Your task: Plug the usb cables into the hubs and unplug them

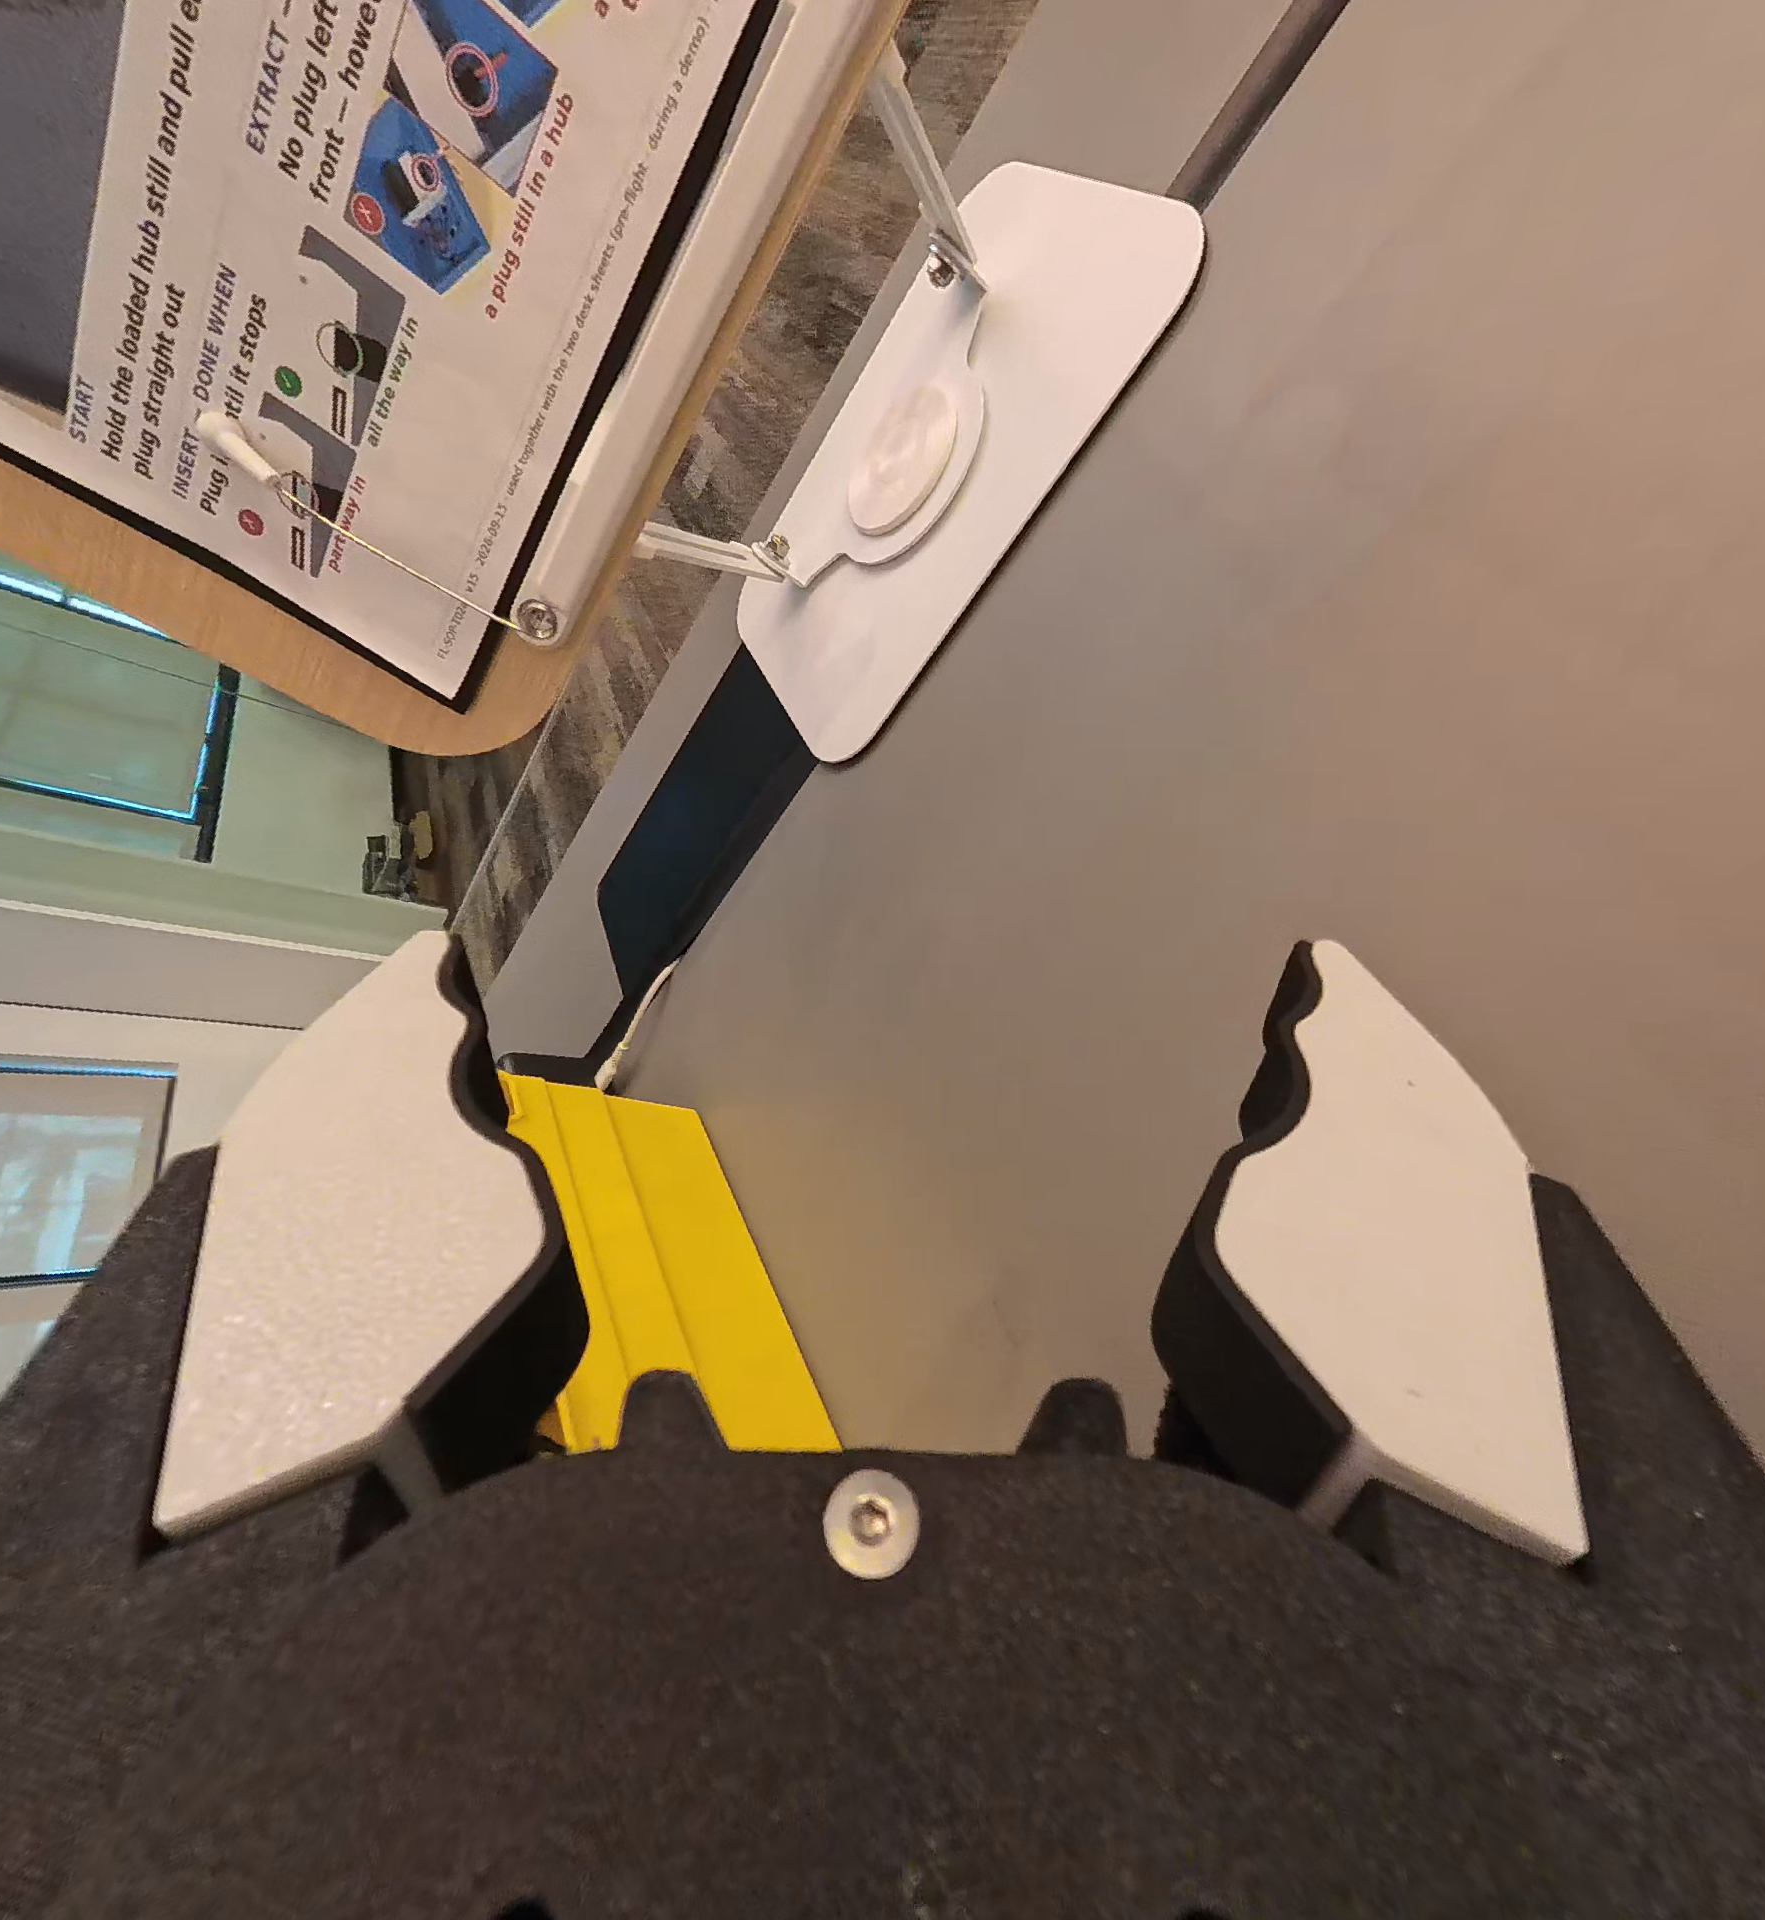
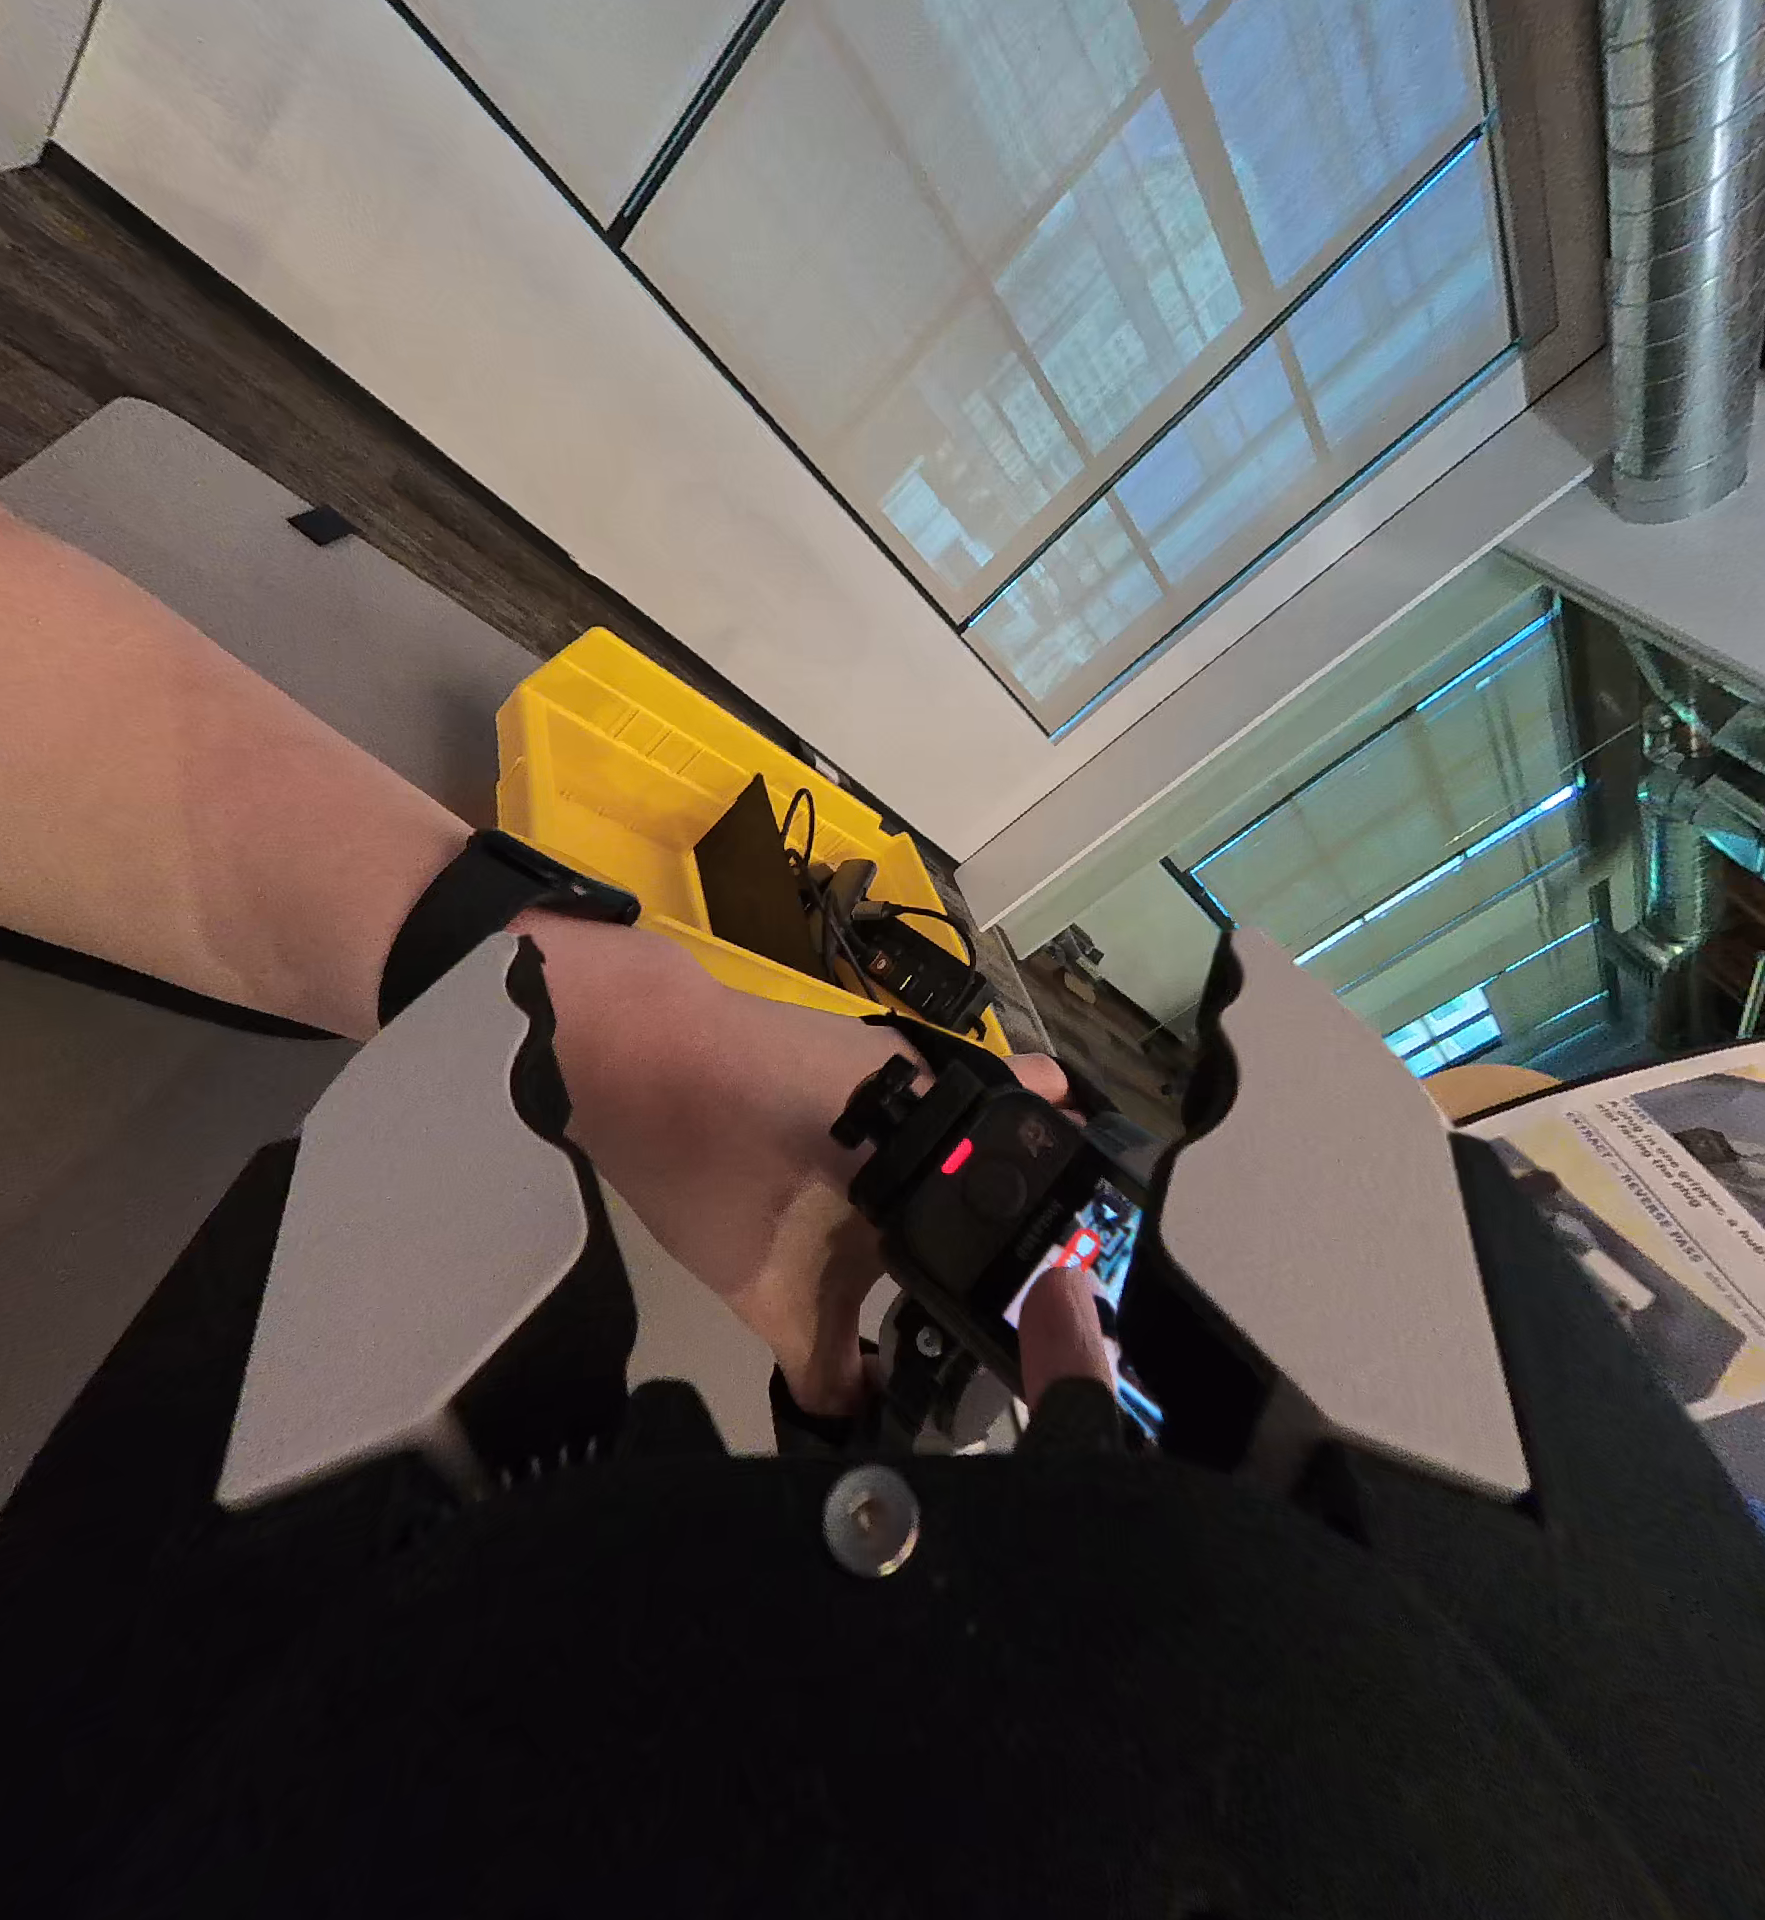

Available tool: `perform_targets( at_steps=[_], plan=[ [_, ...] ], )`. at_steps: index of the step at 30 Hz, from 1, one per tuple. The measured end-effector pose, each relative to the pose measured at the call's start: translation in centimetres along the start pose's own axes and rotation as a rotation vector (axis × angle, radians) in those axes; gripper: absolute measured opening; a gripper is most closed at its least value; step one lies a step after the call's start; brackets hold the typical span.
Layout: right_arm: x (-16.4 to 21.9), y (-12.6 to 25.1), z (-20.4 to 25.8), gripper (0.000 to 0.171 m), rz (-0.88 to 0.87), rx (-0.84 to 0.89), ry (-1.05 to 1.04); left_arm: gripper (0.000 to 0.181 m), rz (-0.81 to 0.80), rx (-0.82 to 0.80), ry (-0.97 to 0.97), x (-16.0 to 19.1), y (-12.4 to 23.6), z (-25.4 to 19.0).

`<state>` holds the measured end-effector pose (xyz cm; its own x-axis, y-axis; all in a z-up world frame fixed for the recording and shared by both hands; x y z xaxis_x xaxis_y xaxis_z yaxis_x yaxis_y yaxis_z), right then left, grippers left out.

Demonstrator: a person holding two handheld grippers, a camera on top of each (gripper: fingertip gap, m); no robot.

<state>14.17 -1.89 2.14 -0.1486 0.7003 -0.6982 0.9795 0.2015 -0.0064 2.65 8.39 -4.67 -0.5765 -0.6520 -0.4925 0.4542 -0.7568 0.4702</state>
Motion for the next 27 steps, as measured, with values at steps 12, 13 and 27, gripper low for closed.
perform_targets(
  at_steps=[12,13,27],
  plan=[
    [-1.0,0.8,-0.6,0.119,-0.01,0.033,0.031,0.137,0.009,0.008,0.014,0.3,-0.1,0.4],
    [-1.0,0.9,-0.9,0.119,-0.011,0.043,0.027,0.137,0.008,0.009,0.018,0.3,0.0,0.5],
    [7.7,9.6,-14.7,0.112,0.407,0.628,-0.543,0.132,-0.547,0.206,0.484,-0.4,7.2,8.6]
  ],
)
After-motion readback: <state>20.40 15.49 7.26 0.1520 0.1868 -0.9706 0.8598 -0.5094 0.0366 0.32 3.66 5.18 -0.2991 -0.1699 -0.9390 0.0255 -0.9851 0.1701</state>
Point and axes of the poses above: each gripper's, where its closed fingertips meet, y back along the fingers, x out of its underside, z = x × y across the jaws, the point moved 9 cm from there along y, back along the fingers, and after that the axes turned 1 degree about -y, right-handed, at the moved point
